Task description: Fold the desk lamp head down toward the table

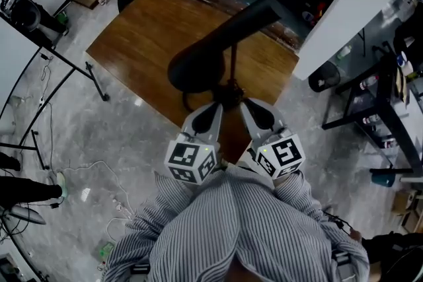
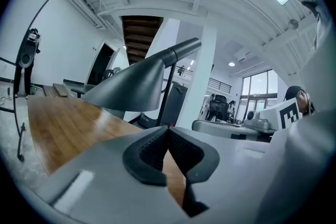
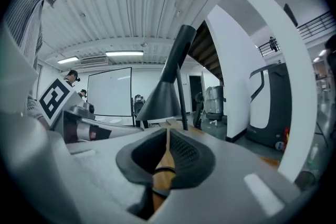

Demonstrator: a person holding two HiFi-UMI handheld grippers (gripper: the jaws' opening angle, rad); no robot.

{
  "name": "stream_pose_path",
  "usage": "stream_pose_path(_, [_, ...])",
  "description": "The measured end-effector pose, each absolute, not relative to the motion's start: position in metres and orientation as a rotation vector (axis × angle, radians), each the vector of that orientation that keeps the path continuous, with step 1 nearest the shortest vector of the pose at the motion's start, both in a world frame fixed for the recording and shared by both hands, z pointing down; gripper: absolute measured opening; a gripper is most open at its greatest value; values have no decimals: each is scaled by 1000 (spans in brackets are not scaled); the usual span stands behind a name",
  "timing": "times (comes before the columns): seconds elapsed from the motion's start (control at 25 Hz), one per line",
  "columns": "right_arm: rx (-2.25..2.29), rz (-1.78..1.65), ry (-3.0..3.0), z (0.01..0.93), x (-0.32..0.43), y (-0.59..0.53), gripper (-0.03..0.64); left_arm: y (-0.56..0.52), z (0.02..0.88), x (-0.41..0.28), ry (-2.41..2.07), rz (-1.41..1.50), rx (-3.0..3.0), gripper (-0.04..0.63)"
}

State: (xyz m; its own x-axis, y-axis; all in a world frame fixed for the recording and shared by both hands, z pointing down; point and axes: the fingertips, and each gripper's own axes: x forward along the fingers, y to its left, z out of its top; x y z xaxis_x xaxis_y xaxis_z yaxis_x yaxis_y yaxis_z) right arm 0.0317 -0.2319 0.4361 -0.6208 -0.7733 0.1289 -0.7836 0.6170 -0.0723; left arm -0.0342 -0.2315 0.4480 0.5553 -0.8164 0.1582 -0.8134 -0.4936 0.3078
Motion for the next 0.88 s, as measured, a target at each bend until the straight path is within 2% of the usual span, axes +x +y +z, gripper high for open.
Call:
stream_pose_path(0.12, [1340, 203, -2718, 441, 33, -233, 2, -233, 448, -38, -1343, -10, 2449, 0])
stream_pose_path(0.88, [1330, 168, -2702, 443, 33, -240, 0, -245, 459, -33, -1312, 29, 2441, 0])
